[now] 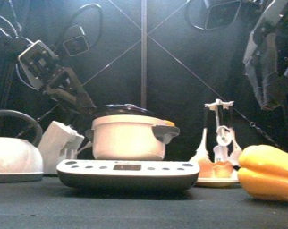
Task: Reorient squash for cutting
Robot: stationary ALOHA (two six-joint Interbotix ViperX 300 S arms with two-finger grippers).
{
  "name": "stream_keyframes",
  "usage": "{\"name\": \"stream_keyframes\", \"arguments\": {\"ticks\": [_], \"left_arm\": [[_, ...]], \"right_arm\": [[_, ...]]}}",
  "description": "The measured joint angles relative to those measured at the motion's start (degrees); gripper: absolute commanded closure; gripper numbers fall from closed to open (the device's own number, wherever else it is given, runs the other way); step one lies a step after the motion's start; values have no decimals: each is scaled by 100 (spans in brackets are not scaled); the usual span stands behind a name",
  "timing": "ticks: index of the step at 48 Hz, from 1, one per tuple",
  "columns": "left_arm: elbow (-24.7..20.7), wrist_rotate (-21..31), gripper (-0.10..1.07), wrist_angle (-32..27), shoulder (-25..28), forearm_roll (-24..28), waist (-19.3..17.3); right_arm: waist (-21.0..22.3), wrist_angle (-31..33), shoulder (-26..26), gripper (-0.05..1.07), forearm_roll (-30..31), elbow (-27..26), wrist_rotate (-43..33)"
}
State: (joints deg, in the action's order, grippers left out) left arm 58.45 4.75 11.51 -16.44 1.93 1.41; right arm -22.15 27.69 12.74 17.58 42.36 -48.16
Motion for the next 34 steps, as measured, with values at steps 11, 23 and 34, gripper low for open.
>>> {"name": "stream_keyframes", "arguments": {"ticks": [11,23,34], "left_arm": [[9,18,23,0,-70,-18,9],[26,-26,23,0,-70,-35,35],[62,-35,23,0,-70,-35,26]], "right_arm": [[-9,-642,-70,20,-404,132,-1090],[-272,-949,-773,-2,-413,35,-2285],[-299,-668,-1424,-2,-88,-290,-2672]]}}
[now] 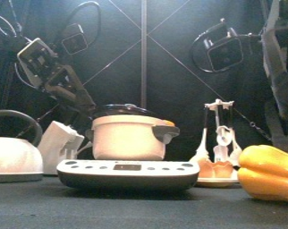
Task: Reorient squash for cutting
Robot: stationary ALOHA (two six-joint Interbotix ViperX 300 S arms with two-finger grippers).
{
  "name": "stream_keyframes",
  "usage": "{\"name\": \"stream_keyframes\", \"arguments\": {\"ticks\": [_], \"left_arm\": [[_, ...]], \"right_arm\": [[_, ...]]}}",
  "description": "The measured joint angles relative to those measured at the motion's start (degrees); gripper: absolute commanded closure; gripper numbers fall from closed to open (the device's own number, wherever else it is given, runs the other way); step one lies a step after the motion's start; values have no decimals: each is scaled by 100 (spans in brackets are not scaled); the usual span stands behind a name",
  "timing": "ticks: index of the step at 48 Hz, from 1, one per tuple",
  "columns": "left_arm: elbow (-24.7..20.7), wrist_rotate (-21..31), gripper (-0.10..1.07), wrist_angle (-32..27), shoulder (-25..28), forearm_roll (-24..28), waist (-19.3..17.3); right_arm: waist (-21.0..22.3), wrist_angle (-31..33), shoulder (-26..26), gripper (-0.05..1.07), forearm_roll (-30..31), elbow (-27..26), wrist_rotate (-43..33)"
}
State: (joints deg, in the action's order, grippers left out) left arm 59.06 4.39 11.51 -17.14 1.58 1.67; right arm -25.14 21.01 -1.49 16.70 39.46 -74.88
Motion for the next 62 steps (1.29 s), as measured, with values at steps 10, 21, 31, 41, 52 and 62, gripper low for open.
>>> {"name": "stream_keyframes", "arguments": {"ticks": [10,21,31,41,52,62], "left_arm": [[44,0,23,0,0,0,0],[53,0,23,0,-9,0,-18],[62,0,23,0,0,0,-26],[70,0,23,0,0,0,-18],[88,0,23,-9,0,0,-35],[88,0,23,0,-9,0,-44]], "right_arm": [[18,413,-290,-1,132,-211,-88],[26,650,-387,0,369,-281,-88],[35,659,-457,0,519,-308,-88],[35,668,-536,8,633,-334,-88],[18,686,-589,29,721,-378,-44],[-44,1107,-510,32,1055,-448,-18]]}}
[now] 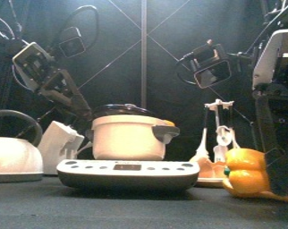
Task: Reorient squash for cutting
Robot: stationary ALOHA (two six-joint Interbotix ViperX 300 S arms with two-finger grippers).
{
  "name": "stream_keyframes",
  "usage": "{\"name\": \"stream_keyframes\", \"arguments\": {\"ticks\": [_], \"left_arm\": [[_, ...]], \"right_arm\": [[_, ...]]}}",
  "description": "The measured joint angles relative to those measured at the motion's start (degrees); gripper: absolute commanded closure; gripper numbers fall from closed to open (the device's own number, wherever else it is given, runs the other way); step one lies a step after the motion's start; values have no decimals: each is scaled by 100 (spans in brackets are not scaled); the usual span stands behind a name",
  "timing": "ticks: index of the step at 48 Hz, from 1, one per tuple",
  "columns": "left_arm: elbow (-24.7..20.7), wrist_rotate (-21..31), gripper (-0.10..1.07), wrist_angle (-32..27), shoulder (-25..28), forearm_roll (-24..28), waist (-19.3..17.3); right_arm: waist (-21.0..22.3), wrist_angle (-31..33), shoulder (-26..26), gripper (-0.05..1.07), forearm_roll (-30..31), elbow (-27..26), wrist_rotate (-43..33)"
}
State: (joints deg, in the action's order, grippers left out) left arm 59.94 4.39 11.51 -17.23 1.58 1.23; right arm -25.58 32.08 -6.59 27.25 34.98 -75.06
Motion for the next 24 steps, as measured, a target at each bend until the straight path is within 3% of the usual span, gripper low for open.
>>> {"name": "stream_keyframes", "arguments": {"ticks": [12,24], "left_arm": [[0,18,23,0,9,0,0],[9,26,23,0,9,0,-18]], "right_arm": [[-431,914,9,32,861,-220,26],[-773,1266,-185,32,1063,-457,18]]}}
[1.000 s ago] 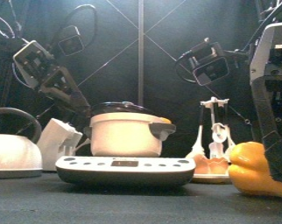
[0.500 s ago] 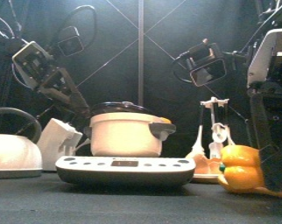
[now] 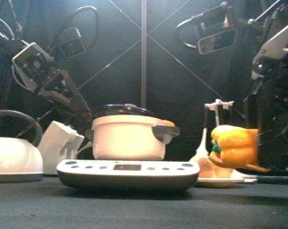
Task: Reorient squash for cutting
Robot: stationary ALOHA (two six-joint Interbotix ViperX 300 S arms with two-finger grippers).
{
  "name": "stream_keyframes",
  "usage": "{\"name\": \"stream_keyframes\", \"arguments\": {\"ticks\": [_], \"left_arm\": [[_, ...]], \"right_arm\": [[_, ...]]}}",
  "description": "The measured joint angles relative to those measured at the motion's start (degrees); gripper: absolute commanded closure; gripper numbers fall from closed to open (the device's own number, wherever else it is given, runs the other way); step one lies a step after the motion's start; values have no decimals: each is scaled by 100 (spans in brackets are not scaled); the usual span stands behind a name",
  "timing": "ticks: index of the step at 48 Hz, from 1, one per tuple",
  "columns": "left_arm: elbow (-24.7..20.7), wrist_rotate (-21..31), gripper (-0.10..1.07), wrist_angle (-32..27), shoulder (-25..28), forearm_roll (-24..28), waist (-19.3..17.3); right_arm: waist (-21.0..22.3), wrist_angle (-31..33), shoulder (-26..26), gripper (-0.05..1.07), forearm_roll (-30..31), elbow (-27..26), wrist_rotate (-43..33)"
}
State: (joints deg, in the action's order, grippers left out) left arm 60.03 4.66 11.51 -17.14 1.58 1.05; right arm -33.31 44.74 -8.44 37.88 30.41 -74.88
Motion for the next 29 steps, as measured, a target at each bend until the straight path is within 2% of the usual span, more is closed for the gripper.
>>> {"name": "stream_keyframes", "arguments": {"ticks": [14,23,29], "left_arm": [[0,0,23,0,0,0,-62],[0,0,23,0,-9,0,-62],[0,0,23,0,0,0,-70]], "right_arm": [[-141,1055,-554,31,9,-633,756],[-220,1266,-782,31,-158,-923,1230],[-281,1494,-896,31,-185,-1011,1274]]}}
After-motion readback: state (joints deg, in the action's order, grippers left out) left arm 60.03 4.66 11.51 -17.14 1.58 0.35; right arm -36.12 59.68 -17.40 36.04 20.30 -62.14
